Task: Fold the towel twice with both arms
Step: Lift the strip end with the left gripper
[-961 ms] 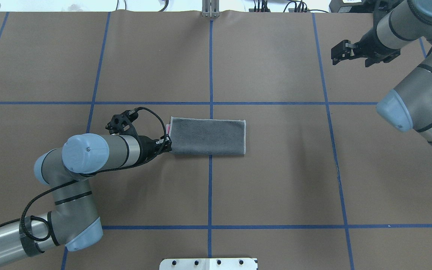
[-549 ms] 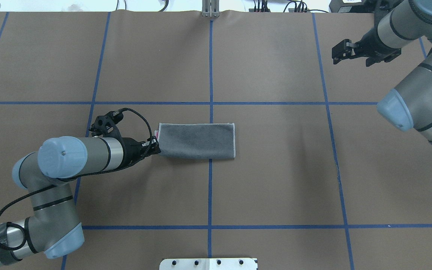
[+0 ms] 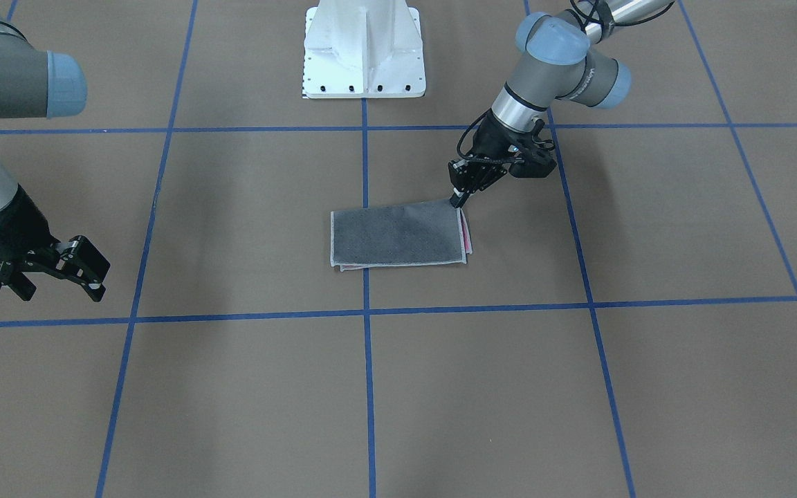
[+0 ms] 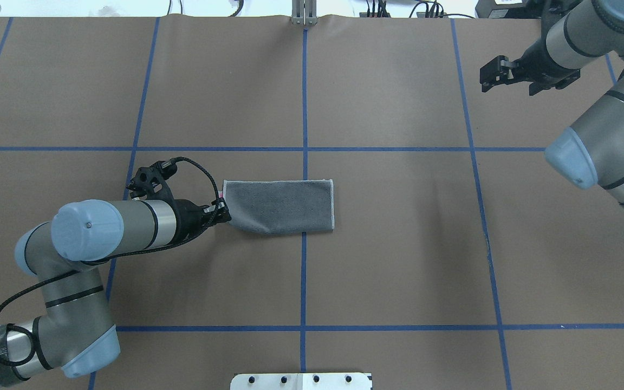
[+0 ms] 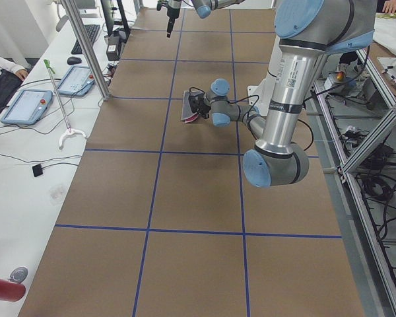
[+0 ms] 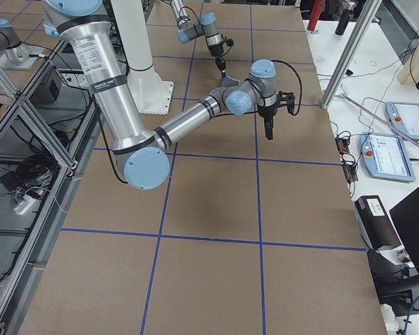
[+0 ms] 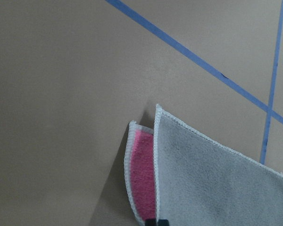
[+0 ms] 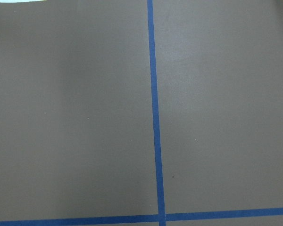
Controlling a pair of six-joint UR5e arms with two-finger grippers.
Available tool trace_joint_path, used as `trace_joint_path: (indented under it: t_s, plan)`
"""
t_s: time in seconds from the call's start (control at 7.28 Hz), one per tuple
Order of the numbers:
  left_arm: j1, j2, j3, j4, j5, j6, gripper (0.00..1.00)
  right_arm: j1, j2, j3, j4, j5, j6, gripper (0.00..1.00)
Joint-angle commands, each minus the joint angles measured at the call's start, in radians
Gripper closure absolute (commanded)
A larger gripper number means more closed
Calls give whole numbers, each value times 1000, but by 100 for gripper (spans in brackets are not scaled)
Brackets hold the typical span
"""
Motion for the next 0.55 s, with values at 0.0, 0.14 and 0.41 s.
trace_joint_path:
  t_s: [0.0,0.14,0.41]
  plan:
    - [5,-120,19,123,21,0,100,0,1,0,0,0,0,0]
    - [5,-172,21,185,21,0,100,0,1,0,0,0,0,0]
    - [12,-284,97,196,21,0,100,0,1,0,0,0,0,0]
